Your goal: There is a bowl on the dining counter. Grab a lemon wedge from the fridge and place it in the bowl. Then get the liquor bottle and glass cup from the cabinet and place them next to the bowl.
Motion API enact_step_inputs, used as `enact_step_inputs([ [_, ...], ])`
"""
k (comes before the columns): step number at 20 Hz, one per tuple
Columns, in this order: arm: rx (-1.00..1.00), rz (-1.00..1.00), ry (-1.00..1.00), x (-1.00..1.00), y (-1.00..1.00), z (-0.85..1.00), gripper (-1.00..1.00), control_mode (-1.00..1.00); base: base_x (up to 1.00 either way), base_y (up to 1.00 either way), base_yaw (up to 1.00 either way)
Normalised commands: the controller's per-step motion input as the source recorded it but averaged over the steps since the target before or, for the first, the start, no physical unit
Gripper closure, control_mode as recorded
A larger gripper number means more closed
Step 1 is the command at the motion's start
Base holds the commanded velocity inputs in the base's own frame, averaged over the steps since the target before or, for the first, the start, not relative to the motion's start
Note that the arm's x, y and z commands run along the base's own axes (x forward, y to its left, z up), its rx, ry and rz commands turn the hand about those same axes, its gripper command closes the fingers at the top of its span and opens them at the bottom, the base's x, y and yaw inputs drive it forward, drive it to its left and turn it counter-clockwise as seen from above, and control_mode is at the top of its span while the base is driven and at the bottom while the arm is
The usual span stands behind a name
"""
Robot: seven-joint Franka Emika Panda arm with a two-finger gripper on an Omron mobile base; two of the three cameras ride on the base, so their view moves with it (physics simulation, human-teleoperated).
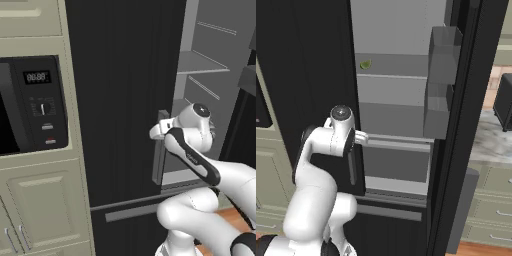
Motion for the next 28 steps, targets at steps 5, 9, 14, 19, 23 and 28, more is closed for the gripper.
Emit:
enact_step_inputs([
  [5,-0.01,0.02,0.0,0.62,0.0,-0.17,-1.0,-1.0,0.0,0.0,0.0],
  [9,0.0,0.04,0.0,0.44,0.0,-0.22,-1.0,-1.0,0.0,0.0,0.0],
  [14,0.0,0.03,-0.1,0.26,0.0,-0.31,1.0,-1.0,0.0,0.0,0.0],
  [19,0.0,0.06,-0.48,0.02,0.0,-0.62,1.0,-1.0,0.0,0.0,0.0],
  [23,0.0,0.04,-0.69,0.09,0.11,-0.59,1.0,-1.0,0.0,0.0,0.0],
  [28,0.01,0.1,-0.7,0.16,0.35,-0.52,1.0,-1.0,0.0,0.0,0.0],
])
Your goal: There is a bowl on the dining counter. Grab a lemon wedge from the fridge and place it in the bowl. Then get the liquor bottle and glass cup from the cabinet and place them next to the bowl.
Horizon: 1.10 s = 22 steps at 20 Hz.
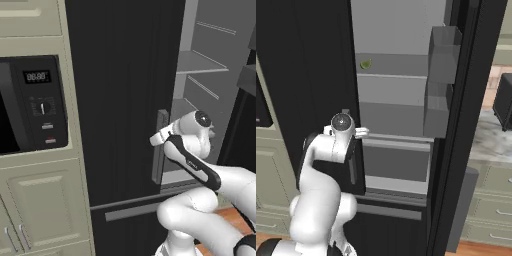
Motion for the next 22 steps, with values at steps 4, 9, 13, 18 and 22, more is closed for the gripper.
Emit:
enact_step_inputs([
  [4,0.03,0.22,-0.55,-0.01,0.53,-0.23,1.0,-1.0,0.0,0.0,0.0],
  [9,0.0,0.36,-0.33,-0.76,0.77,-0.04,1.0,-1.0,0.0,0.0,0.0],
  [13,0.0,0.41,-0.13,-1.0,0.63,0.0,1.0,-1.0,0.0,0.0,0.0],
  [18,0.0,0.39,-0.04,-1.0,0.51,0.0,1.0,-1.0,0.0,0.0,0.0],
  [22,0.0,0.3,-0.09,-1.0,0.65,0.0,-1.0,-1.0,0.0,0.0,0.0],
])
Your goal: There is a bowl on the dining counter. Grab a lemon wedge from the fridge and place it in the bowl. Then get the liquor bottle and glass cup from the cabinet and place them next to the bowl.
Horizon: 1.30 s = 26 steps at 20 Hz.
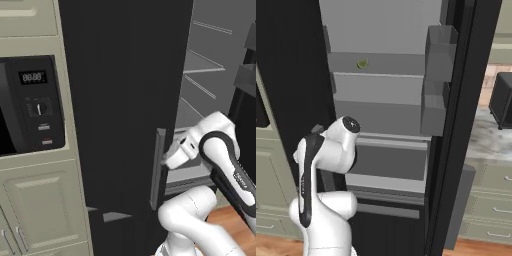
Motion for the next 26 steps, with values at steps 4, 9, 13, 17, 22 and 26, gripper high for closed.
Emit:
enact_step_inputs([
  [4,0.02,0.07,-0.32,-1.0,-0.06,0.22,-1.0,-1.0,0.0,0.0,0.0],
  [9,0.19,0.0,-0.11,-0.38,-0.97,0.56,-1.0,-1.0,0.0,0.0,0.0],
  [13,0.2,-0.02,0.0,0.31,-0.91,0.32,-1.0,-1.0,0.0,0.0,0.0],
  [17,0.17,-0.1,0.0,0.88,-0.47,0.09,-1.0,-1.0,0.0,0.0,0.0],
  [22,0.16,-0.17,0.09,1.0,0.07,-0.07,-1.0,-1.0,0.0,0.0,0.0],
  [26,0.14,-0.15,0.12,1.0,0.19,-0.19,-1.0,-1.0,0.0,0.0,0.0],
])
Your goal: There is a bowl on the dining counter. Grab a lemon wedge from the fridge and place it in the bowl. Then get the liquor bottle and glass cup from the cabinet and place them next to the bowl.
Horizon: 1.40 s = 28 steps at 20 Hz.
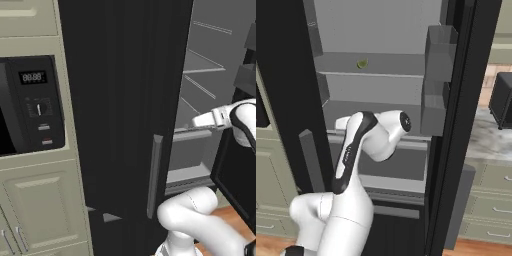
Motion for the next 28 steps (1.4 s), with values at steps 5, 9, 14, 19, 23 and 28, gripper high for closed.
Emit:
enact_step_inputs([
  [5,0.02,-0.1,0.15,0.83,0.11,-0.21,-1.0,-1.0,0.0,0.0,0.0],
  [9,-0.02,-0.05,0.06,0.56,0.29,-0.25,-1.0,-1.0,0.0,0.0,0.0],
  [14,-0.01,0.0,0.0,0.06,0.78,-0.02,-1.0,-1.0,0.0,0.0,0.0],
  [19,-0.02,0.02,0.0,-0.48,0.9,0.01,-1.0,-1.0,0.0,0.0,0.0],
  [23,-0.07,0.1,-0.05,-0.97,0.88,0.09,-1.0,-1.0,0.0,0.0,0.0],
  [28,-0.16,0.1,-0.11,-1.0,0.94,0.15,-1.0,-1.0,0.0,0.0,0.0],
])
